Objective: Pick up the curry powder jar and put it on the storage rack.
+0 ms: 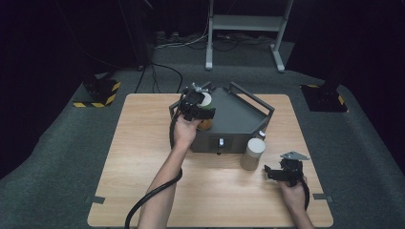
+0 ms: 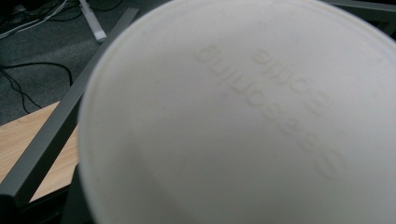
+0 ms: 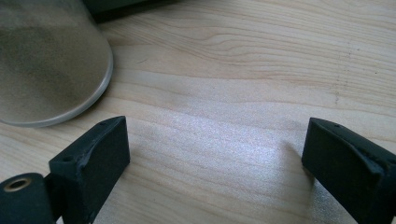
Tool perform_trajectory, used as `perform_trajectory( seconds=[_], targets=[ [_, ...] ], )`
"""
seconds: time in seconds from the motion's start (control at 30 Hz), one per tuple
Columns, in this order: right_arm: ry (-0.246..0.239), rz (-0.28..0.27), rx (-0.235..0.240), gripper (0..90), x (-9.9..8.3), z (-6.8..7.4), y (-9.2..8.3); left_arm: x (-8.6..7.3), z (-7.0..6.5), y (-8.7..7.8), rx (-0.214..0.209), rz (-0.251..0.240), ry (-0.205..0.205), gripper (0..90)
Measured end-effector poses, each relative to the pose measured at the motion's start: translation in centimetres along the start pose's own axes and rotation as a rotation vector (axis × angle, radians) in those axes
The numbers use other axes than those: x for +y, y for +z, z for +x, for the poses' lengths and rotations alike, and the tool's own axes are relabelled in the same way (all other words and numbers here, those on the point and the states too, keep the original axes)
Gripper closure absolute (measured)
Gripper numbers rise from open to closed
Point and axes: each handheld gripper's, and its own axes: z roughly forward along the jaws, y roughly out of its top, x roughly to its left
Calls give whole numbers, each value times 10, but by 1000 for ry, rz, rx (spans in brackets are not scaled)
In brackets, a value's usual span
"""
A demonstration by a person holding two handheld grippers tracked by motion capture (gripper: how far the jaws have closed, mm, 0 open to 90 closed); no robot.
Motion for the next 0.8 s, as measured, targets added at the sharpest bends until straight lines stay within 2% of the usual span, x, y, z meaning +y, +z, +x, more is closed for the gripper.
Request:
perform_trajectory(
  seconds=[0.37, 0.6, 0.8],
  targets=[
    [0, 0, 0, 73, 0, 0, 0, -1, 0, 3, 2, -4, 1, 342],
    [1, 0, 0, 73, 0, 0, 0, -5, 3, 7, -4, -24, -21, 342],
    [1, 1, 0, 73, 0, 0, 0, -7, 4, 7, -6, -32, -21, 342]
  ],
)
